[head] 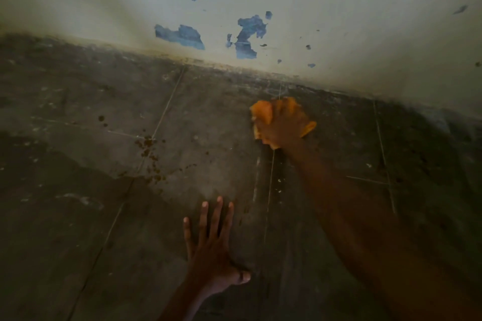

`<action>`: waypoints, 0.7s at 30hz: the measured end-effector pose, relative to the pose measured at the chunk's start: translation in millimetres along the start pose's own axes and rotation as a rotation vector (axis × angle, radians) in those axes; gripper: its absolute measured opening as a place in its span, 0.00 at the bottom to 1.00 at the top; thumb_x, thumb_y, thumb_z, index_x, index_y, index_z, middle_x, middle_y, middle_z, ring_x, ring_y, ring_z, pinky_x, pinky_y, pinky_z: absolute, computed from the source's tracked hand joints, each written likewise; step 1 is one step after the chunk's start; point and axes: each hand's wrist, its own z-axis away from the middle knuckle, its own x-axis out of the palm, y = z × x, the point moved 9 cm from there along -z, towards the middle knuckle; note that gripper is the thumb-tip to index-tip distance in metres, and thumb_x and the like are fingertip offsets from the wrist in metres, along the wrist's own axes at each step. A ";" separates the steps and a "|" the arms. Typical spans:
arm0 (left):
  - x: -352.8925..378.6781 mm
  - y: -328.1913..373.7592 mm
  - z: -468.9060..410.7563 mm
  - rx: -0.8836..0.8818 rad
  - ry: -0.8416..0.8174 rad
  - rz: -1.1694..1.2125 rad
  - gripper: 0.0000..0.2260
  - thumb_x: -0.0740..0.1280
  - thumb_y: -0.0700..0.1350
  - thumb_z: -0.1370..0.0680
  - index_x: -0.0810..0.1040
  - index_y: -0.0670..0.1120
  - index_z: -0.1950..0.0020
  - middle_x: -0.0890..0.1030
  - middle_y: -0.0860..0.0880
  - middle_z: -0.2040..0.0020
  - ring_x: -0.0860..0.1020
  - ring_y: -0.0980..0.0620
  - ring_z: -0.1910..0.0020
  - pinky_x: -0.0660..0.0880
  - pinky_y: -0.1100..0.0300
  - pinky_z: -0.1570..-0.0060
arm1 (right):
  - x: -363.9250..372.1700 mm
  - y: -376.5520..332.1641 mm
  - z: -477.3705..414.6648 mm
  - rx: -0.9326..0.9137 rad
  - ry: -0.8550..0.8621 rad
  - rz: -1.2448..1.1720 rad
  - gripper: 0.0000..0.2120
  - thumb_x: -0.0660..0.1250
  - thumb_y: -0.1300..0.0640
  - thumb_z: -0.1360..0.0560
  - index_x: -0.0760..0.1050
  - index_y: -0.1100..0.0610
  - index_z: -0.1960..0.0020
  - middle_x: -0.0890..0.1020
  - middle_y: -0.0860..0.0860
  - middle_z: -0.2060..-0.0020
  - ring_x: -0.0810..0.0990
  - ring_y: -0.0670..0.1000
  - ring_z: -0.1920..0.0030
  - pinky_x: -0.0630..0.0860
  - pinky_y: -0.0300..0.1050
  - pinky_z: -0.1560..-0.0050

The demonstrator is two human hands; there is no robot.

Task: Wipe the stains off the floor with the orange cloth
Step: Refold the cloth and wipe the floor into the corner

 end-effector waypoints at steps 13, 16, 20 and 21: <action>-28.7 -45.0 13.1 0.339 0.022 -0.023 0.54 0.67 0.67 0.36 0.35 0.56 0.22 0.29 0.57 0.24 0.28 0.56 0.26 0.33 0.48 0.26 | 41.1 -30.7 105.1 -0.252 0.040 0.092 0.38 0.53 0.27 0.26 0.51 0.39 0.21 0.50 0.49 0.18 0.48 0.63 0.20 0.48 0.70 0.25; -31.3 -45.0 13.3 0.297 -0.003 -0.005 0.57 0.68 0.67 0.37 0.33 0.53 0.22 0.30 0.58 0.24 0.27 0.57 0.26 0.33 0.48 0.26 | 46.0 -51.0 117.1 -0.100 0.086 0.029 0.40 0.48 0.27 0.28 0.53 0.43 0.20 0.52 0.51 0.19 0.47 0.64 0.20 0.46 0.70 0.25; -30.1 -48.0 9.0 0.224 0.017 0.024 0.62 0.71 0.66 0.39 0.30 0.48 0.24 0.28 0.53 0.24 0.27 0.56 0.26 0.35 0.48 0.25 | 65.3 -49.7 246.4 -0.433 -0.011 0.087 0.38 0.53 0.27 0.27 0.52 0.40 0.20 0.50 0.47 0.18 0.47 0.60 0.19 0.51 0.68 0.24; -28.3 -48.7 8.3 0.211 0.015 0.027 0.62 0.71 0.65 0.39 0.29 0.47 0.24 0.28 0.53 0.24 0.27 0.56 0.26 0.34 0.48 0.25 | 65.4 -41.6 256.4 -0.458 -0.014 0.088 0.38 0.55 0.27 0.28 0.54 0.38 0.21 0.51 0.46 0.19 0.48 0.59 0.19 0.53 0.68 0.25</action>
